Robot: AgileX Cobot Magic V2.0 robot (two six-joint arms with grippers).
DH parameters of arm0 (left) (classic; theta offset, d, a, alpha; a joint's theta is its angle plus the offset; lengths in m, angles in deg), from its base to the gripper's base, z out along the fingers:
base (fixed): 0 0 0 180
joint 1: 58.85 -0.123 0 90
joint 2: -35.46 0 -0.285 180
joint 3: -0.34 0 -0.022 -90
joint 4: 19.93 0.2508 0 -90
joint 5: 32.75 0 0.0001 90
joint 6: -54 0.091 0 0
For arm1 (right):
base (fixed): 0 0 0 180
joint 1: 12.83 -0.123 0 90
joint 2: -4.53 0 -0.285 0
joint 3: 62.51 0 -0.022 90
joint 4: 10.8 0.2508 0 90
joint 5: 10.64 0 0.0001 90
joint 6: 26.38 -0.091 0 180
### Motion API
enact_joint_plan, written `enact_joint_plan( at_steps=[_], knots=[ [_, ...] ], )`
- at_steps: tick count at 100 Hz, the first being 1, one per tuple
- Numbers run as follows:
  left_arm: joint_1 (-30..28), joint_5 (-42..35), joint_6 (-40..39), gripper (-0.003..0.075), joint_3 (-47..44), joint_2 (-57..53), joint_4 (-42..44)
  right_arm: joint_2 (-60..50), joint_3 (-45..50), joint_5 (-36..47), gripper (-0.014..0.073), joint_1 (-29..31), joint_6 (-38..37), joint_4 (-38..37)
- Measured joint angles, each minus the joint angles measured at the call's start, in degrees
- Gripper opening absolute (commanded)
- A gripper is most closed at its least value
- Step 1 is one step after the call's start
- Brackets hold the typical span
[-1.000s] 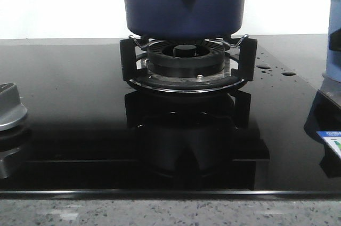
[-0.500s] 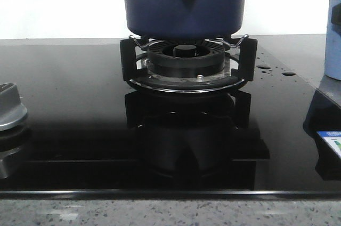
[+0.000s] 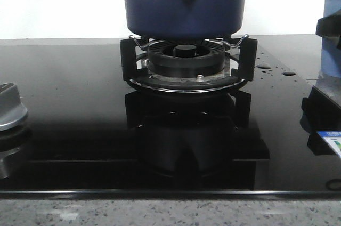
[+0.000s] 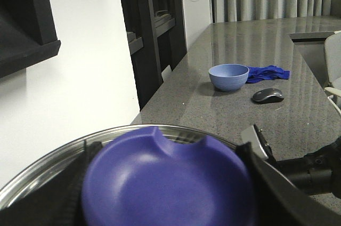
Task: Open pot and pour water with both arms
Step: 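Lift the blue cup with the right gripper toward the saucepan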
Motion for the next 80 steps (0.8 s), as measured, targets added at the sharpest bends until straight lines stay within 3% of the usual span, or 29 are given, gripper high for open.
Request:
enact_joint_plan(
  at_steps=[30, 60, 80],
  knots=[
    [0.00, 0.09, 0.00, 0.0204, 0.00, 0.00, 0.00, 0.85, 0.00, 3.12, 0.0227, 0.00, -1.50, 0.27],
    [-3.27, 1.23, -2.28, 0.0211, 0.00, -1.00, 0.22, -4.63, -0.23, 3.71, 0.0220, 0.00, -1.62, -5.89],
    [-5.07, 1.53, -4.04, 0.0211, 0.00, -3.65, 1.69, -13.06, -6.43, -6.16, 0.0220, 0.00, -1.62, -16.43]
  ],
)
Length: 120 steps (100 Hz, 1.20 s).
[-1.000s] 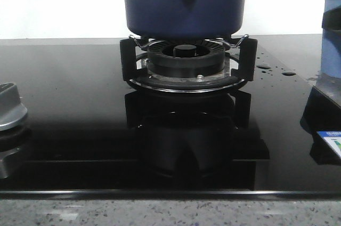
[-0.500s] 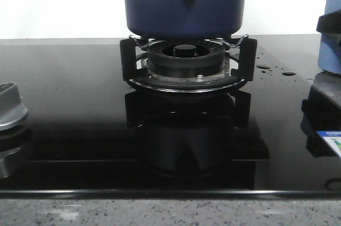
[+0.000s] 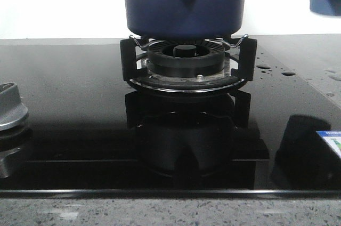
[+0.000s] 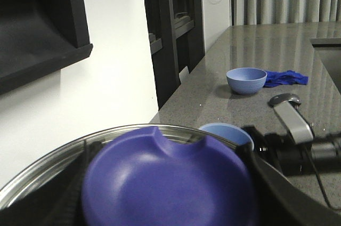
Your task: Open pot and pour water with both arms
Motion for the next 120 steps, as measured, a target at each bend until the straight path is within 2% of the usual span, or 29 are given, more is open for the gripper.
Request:
enact_joint_plan(
  at_steps=[10, 34, 62, 86, 120],
  knots=[
    [0.00, 0.41, -0.93, 0.0211, 0.00, -1.68, 2.13, -2.91, -5.31, -5.99, 0.0220, -0.65, 0.00, -5.91],
    [0.00, 1.27, -2.78, 0.0211, 0.00, -4.97, 3.16, -5.03, -17.70, -19.82, 0.0220, -6.24, 0.00, -13.63],
    [0.00, 1.39, -4.25, 0.0211, 0.00, -6.94, 4.15, -1.24, -28.09, -28.97, 0.0220, -13.95, 0.00, -26.16],
    [0.00, 1.62, -5.15, 0.0211, 0.00, -7.53, 4.64, 4.14, -34.14, -34.47, 0.0219, -17.58, 0.00, -36.02],
    [0.00, 1.73, -6.00, 0.0211, 0.00, -7.52, 4.76, 9.96, -37.62, -34.62, 0.0219, -19.00, 0.00, -54.81]
  ],
)
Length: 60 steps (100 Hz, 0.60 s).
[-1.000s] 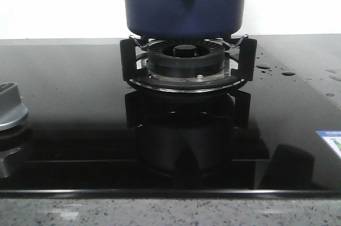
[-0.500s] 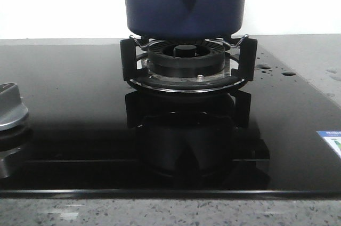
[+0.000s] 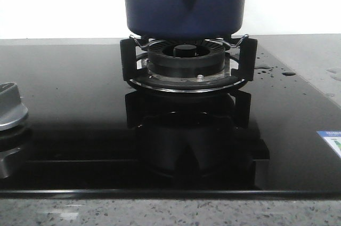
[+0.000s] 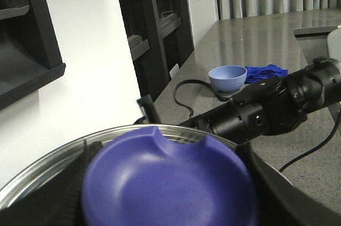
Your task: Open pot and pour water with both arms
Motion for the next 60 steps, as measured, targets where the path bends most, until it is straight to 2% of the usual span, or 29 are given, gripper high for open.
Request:
enact_joint_plan(
  at_steps=[16, 60],
  knots=[
    [0.00, 0.00, 0.00, 0.0211, 0.00, 0.00, 0.00, 2.16, -2.49, -0.23, 0.0219, -0.36, 0.11, -8.50],
    [0.00, 0.22, -0.03, 0.0211, 0.00, 0.00, 0.35, 5.78, -8.57, -6.62, 0.0219, -0.39, 0.38, -22.57]
  ],
)
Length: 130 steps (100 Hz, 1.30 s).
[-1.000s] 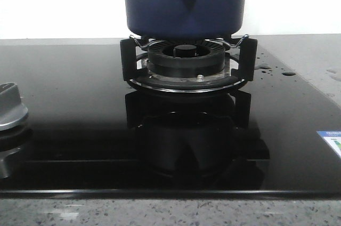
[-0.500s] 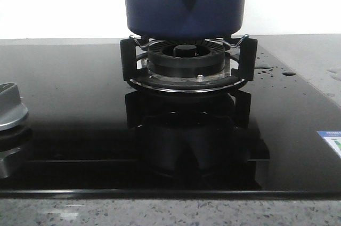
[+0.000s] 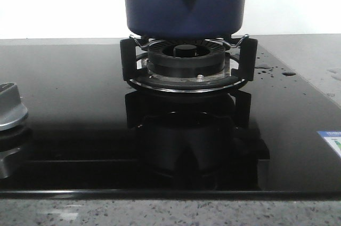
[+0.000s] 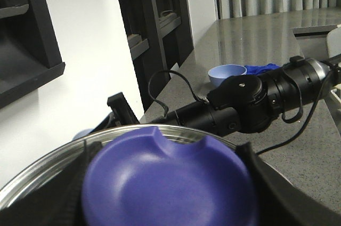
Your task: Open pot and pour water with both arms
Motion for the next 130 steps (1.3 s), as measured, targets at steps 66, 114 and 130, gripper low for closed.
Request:
enact_joint_plan(
  at_steps=[66, 114, 130],
  knots=[
    [0.00, 0.46, 0.00, 0.0211, 0.00, 0.00, 0.87, 0.10, -5.51, 0.17, 0.0219, -1.36, 13.53, -1.28],
    [0.00, 0.68, 0.00, 0.0211, 0.00, 0.00, 1.09, -0.40, -5.28, -7.14, 0.0219, -3.33, -12.55, 5.76],
    [0.00, 0.68, 0.00, 0.0211, 0.00, 0.00, 1.09, -3.89, -3.06, -19.21, 0.0218, -2.74, -23.40, 17.82]
  ],
)
